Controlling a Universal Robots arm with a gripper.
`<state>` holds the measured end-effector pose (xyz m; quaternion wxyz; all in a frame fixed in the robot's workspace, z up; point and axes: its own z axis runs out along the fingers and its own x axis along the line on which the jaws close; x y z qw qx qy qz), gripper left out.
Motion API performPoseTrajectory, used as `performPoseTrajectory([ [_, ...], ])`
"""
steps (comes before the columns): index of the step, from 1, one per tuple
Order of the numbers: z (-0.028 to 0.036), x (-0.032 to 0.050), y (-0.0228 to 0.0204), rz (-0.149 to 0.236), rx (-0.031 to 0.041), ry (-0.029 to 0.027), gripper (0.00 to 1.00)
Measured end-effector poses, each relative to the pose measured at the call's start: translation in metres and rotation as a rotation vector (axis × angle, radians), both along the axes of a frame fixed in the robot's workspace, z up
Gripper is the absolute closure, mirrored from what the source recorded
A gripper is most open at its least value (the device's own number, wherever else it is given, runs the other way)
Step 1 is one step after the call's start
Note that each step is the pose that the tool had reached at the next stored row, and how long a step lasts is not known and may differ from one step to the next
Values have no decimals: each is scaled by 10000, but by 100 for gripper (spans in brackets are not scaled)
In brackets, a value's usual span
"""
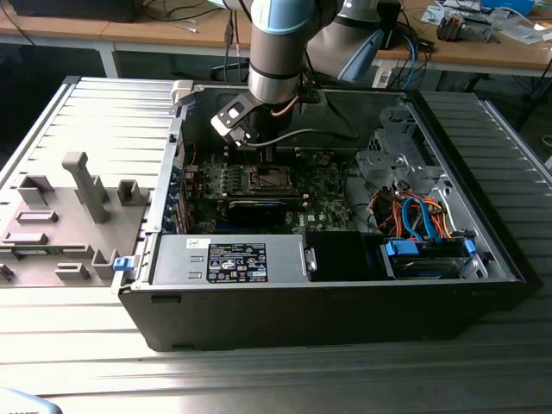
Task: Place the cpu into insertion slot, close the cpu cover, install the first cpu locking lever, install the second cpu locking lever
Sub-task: 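Close the cpu cover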
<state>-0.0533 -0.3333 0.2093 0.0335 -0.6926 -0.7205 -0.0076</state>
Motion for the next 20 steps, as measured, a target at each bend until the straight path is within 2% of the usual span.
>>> performPoseTrajectory([
  [5,38,18,0,1,0,1,89],
  [20,69,18,0,0,-1,2,89],
])
